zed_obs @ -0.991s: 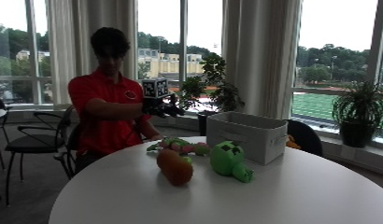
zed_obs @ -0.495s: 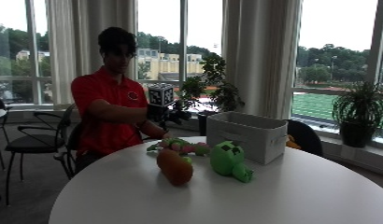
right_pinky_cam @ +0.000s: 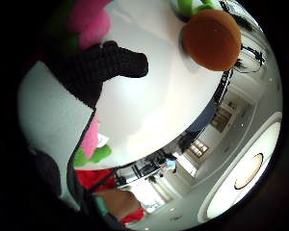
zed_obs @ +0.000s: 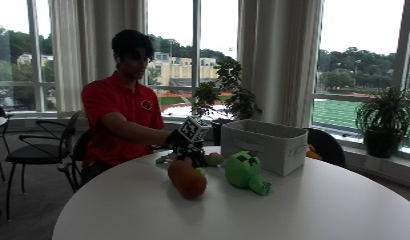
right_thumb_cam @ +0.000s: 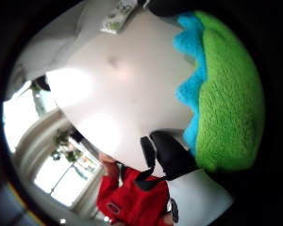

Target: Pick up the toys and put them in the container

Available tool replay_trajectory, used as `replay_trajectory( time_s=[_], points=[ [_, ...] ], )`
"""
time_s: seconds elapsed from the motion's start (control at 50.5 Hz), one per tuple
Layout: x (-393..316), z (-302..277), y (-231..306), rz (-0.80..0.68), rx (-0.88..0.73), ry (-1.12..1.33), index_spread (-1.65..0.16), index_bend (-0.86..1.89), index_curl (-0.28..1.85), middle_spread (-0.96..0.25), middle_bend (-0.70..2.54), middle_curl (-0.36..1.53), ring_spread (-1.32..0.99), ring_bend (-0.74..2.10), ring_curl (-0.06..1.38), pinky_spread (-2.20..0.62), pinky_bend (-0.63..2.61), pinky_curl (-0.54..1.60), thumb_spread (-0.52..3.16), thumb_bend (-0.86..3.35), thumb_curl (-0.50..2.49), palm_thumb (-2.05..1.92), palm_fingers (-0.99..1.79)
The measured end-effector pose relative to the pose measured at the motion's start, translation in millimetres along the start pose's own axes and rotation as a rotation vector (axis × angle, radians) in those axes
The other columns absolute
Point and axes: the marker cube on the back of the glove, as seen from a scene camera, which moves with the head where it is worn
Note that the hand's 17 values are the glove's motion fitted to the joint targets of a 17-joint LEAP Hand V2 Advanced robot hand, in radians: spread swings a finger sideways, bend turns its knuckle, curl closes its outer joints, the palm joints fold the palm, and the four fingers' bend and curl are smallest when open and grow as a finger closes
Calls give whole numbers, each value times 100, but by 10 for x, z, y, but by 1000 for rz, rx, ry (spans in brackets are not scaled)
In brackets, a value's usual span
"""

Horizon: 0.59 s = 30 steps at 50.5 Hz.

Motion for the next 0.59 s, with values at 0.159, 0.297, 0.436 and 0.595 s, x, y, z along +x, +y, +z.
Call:
replay_trajectory(
  time_s=[0.159,0.297,0.436,0.595],
  points=[
    [112,-44,-25,-34,43,-64,-41,14,21,-4,8,13,-10,52,30,-2,127,44,108,-2,31,13,-5],
    [171,-14,-6,-15,320,-148,-43,33,27,-24,19,14,-36,85,38,-31,124,38,120,20,41,50,75],
    [248,-105,99,2,420,-227,-43,49,37,-35,35,21,-46,85,44,-37,113,39,96,26,53,71,95],
    [705,-479,132,20,462,-312,-43,66,49,-43,52,30,-52,86,48,-39,103,39,75,30,64,78,106]
  ],
)
